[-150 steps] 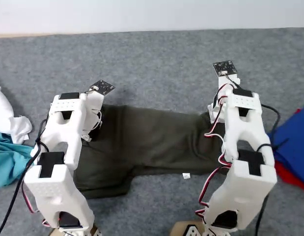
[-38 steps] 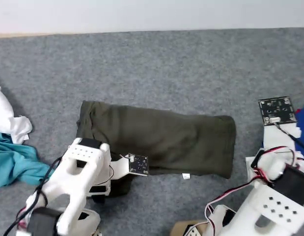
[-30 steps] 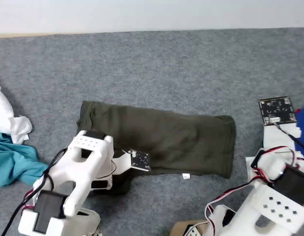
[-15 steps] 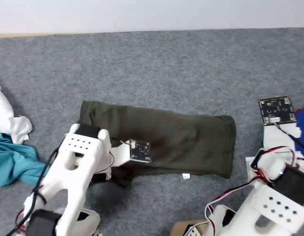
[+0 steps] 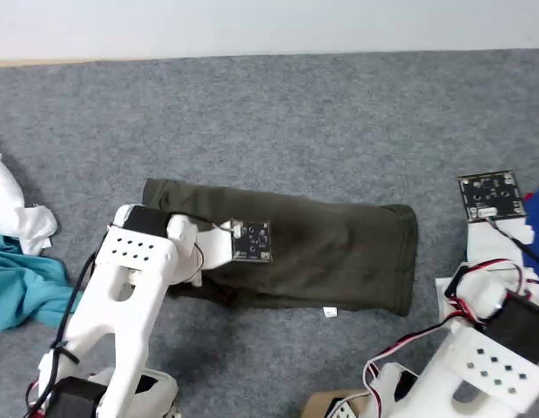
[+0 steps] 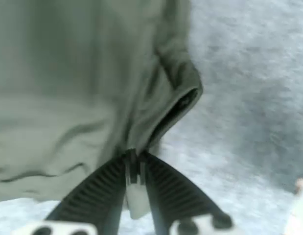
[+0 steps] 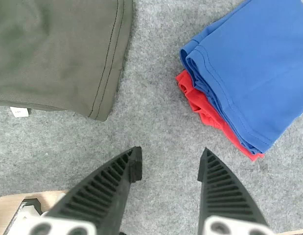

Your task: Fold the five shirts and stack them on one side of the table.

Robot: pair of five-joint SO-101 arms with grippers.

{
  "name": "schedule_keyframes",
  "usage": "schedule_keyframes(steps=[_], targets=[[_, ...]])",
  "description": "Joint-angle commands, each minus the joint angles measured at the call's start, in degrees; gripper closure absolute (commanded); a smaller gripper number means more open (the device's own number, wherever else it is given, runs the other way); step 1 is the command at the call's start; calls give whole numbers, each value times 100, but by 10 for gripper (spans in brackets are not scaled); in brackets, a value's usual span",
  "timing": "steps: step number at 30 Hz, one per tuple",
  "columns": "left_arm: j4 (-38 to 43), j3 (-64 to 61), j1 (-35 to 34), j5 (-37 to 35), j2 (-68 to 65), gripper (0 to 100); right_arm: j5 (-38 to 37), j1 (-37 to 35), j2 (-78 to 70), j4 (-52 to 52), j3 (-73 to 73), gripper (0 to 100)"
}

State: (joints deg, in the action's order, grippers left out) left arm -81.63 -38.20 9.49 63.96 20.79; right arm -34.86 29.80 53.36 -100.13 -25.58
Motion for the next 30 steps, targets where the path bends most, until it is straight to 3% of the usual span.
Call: schedule_keyframes(steps=[1,6,11,14,21,26,30], targets=[[598,277,-26,35,167,998,-18,75,31,-163,18,794],[1257,453,-26,35,-378,998,-9,66,40,-171,18,794],[1301,1174,-26,-255,-1424,985,-9,66,48,-171,9,794],[1319,1640,-97,-475,-1873,919,-9,66,57,-180,9,794],[1275,2035,-176,-510,-2154,878,-44,66,84,-180,-440,794],[1011,2141,-211,-343,-2092,867,-44,57,84,-171,-457,794],[246,2360,-290,-281,-1723,867,-53,57,84,-171,-457,794]])
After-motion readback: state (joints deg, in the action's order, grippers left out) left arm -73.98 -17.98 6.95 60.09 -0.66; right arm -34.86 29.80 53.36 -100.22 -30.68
